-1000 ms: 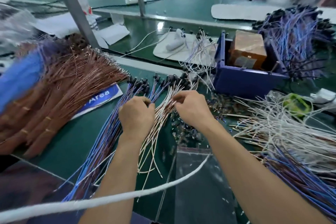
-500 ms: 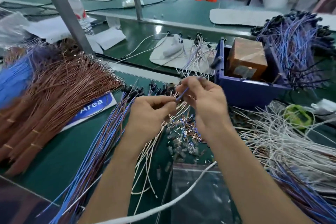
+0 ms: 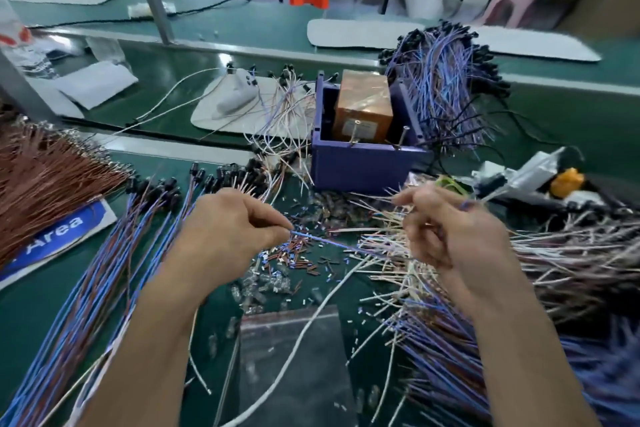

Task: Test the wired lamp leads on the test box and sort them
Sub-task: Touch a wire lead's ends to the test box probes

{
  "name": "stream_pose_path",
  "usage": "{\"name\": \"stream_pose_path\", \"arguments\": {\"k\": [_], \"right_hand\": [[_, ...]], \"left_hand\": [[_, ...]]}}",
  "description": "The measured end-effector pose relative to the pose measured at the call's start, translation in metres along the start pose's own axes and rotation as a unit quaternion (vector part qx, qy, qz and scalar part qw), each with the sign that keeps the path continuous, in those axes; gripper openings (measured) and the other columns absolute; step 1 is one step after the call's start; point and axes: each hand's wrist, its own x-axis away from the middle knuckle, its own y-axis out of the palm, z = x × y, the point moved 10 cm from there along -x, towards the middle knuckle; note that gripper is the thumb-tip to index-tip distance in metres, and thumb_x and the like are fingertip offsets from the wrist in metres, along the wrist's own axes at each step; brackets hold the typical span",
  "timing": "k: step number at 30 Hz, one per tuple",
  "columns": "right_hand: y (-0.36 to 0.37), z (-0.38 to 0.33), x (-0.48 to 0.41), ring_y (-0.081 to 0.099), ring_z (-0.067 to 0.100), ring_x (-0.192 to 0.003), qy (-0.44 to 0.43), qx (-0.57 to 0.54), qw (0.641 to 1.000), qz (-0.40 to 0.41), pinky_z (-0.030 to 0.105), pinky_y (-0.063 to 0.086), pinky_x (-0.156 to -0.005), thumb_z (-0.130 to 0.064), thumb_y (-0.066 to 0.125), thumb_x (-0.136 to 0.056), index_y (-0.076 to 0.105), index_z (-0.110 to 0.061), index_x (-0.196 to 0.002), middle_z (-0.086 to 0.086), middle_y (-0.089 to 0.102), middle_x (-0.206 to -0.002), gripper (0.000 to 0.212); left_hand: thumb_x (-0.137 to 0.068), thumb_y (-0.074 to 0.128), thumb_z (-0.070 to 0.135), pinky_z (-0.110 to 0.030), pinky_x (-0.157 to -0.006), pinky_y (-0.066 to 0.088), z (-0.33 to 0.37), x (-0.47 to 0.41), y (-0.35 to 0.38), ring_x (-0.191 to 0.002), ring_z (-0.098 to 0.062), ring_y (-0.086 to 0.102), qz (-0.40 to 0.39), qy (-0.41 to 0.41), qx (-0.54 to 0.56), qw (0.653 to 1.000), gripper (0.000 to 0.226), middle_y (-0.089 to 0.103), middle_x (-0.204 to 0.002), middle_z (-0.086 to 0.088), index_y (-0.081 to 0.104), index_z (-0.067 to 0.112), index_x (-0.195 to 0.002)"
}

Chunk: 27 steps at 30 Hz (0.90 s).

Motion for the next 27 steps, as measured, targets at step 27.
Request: {"name": "stream_pose_path", "arguments": {"k": [27], "right_hand": [[-0.029,0.036,0.024,0.035,0.001,-0.039,0.014,0.067,0.997,0.034,0.007,0.031,-0.042,-0.007,0.059,-0.101,0.075,-0.014,-0.068,-0.013,0.045,-0.044,0.037]], "left_hand": [[-0.078,0.086,0.012,-0.012,-0.067,0.053,0.034,-0.010,0.054,-0.072,-0.005,0.073,-0.025,0.033,0.239,0.970,0.028,0.080,-0.081,0.002,0.083,0.034,-0.093]]}}
